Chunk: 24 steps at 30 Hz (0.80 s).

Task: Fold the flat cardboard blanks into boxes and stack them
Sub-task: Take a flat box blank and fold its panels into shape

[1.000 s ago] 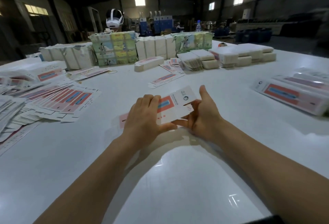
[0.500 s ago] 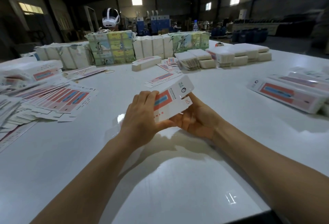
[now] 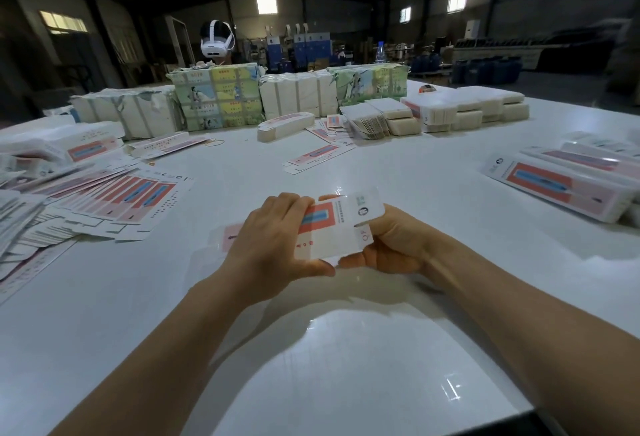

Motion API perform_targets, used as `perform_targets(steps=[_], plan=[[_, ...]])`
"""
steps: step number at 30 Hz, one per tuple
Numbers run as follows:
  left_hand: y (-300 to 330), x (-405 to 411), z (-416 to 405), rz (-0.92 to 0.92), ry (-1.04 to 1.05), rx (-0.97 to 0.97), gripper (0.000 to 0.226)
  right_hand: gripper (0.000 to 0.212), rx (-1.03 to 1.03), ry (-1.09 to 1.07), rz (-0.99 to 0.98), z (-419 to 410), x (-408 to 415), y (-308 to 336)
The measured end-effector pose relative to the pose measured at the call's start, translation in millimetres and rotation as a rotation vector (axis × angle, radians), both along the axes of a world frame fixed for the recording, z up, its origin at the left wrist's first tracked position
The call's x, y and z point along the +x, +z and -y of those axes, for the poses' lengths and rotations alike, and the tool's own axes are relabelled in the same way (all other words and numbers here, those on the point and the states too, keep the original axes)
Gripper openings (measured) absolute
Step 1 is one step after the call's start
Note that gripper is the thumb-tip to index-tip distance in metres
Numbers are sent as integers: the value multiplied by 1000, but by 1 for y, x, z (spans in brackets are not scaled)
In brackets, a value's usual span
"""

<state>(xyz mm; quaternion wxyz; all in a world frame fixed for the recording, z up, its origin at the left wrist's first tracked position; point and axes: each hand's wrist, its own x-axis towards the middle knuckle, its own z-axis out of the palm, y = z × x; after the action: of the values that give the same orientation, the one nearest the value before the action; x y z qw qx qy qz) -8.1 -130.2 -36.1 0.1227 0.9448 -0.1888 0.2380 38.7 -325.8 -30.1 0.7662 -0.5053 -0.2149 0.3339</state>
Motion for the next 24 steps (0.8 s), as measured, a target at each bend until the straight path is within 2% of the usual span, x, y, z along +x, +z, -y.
perform_targets(steps=[3, 6, 8, 12, 14, 17, 20, 21, 24], plan=[[3, 2, 0, 21, 18, -39, 90, 26, -41, -95, 38, -7, -5, -2], [5, -1, 4, 9, 2, 0, 89, 28, -44, -141, 142, -11, -8, -6], [7, -4, 8, 28, -1, 28, 82, 18, -69, -164, 175, -12, -8, -6], [17, -8, 12, 73, 41, 70, 52, 32, -161, -186, 120, -13, -4, -5], [25, -8, 8, 39, 94, 50, 44, 29, -182, -179, 108, -10, -2, -1], [37, -6, -7, -15, 205, 80, 38, 22, -111, -289, 134, -3, 2, 8], [44, -7, -18, -102, 219, 112, 35, 37, -87, -329, 292, 1, 4, 10], [45, -6, -17, -141, 203, 91, 35, 37, -109, -309, 344, -1, 3, 9], [46, -4, -13, -283, 128, -1, 38, 7, -182, -318, 429, -10, -5, 2]])
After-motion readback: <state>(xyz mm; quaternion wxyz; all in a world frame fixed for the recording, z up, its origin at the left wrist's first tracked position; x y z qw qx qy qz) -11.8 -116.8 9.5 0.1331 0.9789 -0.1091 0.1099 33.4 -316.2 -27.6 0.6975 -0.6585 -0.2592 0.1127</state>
